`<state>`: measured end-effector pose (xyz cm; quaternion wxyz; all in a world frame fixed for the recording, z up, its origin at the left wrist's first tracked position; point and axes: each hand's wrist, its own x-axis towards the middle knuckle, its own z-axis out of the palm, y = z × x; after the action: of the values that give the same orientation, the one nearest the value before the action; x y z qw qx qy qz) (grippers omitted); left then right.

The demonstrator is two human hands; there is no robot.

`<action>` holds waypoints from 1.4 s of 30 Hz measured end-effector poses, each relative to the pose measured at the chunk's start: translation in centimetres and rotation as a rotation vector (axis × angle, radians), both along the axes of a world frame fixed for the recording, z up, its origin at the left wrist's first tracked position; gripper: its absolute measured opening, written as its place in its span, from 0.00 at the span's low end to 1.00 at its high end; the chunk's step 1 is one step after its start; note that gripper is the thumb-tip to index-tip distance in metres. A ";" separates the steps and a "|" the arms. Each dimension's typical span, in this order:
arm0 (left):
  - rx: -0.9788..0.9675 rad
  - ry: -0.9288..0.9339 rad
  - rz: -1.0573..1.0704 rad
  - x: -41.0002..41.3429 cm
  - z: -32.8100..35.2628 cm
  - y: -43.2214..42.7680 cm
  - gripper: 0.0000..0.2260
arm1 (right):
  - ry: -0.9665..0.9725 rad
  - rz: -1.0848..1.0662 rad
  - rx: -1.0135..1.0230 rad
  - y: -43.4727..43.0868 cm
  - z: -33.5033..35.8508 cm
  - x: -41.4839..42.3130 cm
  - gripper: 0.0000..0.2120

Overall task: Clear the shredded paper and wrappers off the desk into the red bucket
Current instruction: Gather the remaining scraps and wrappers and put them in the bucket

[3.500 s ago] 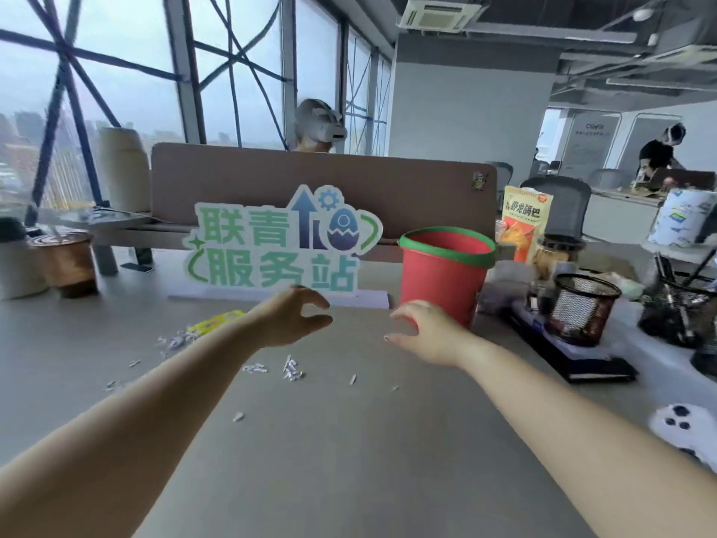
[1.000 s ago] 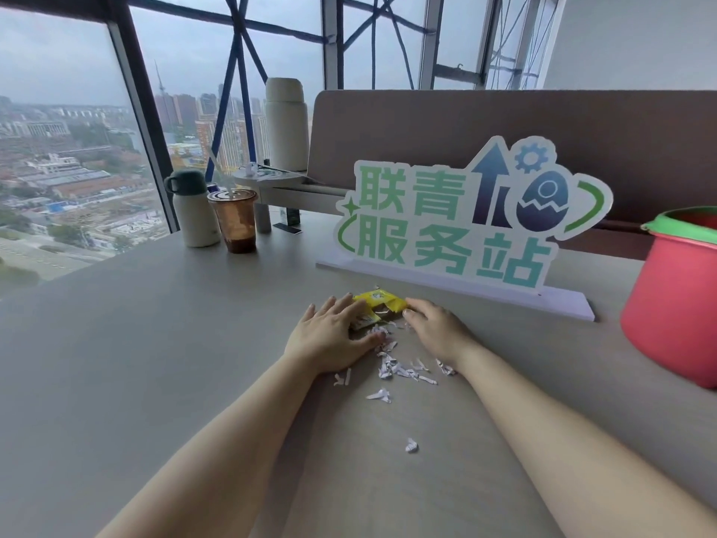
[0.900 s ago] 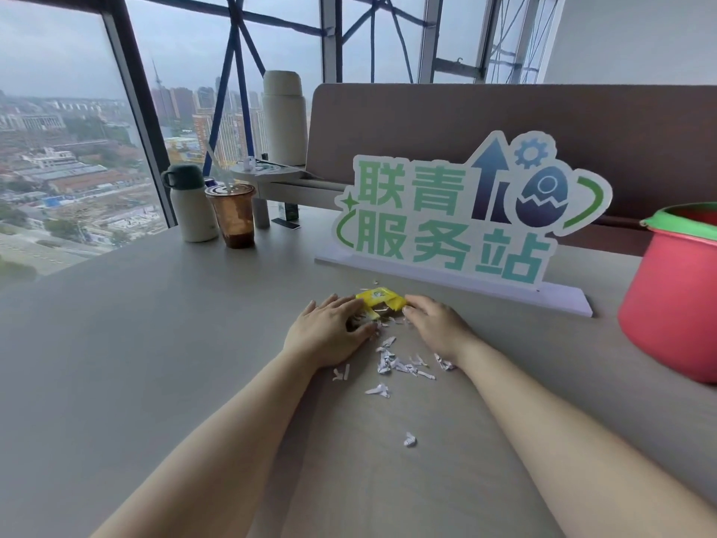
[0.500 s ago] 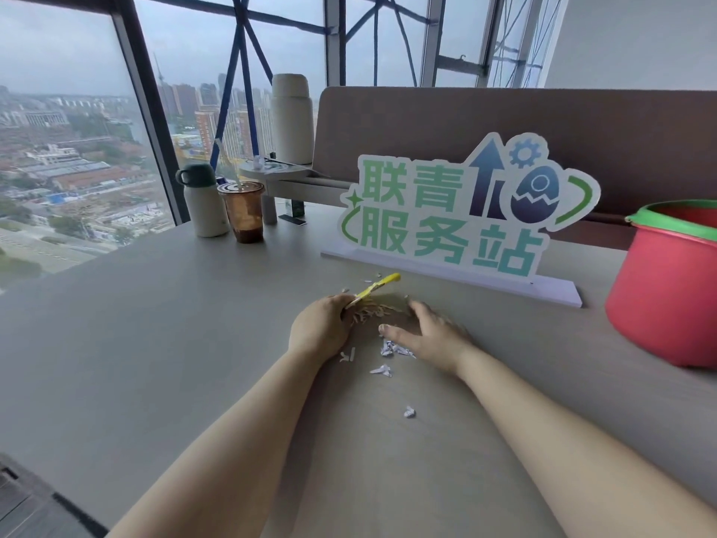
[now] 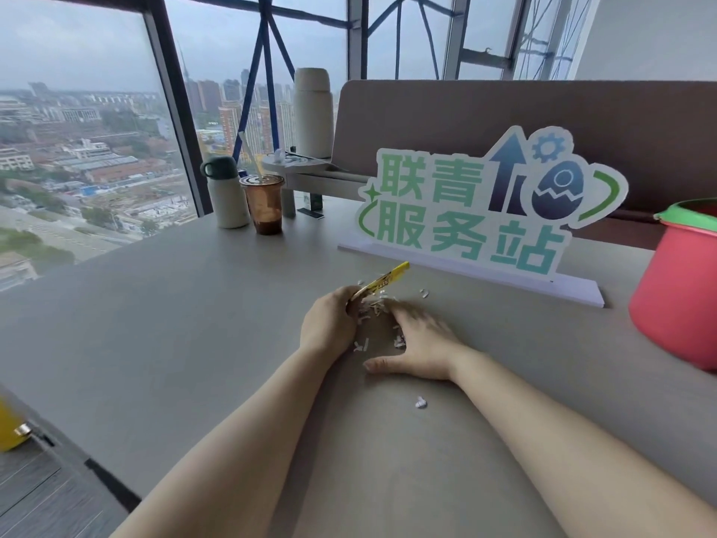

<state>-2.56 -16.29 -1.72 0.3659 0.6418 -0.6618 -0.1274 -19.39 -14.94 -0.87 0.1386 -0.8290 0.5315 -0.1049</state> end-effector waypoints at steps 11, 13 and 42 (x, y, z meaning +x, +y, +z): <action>-0.021 0.034 0.013 0.0 0.0 0.3 0.11 | -0.291 -0.033 -0.099 -0.5 -0.7 -1.1 0.28; -0.028 0.049 0.023 0.2 -0.1 0.2 0.11 | -0.235 -0.062 -0.102 -0.5 -0.4 -1.6 0.37; -0.057 -0.068 -0.024 -0.3 0.4 0.4 0.11 | -0.304 -0.077 -0.199 -0.9 -0.2 -1.5 0.05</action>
<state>-2.90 -15.90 -1.32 0.3597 0.6270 -0.6850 -0.0912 -20.93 -15.83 -1.10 0.1306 -0.7922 0.5229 -0.2862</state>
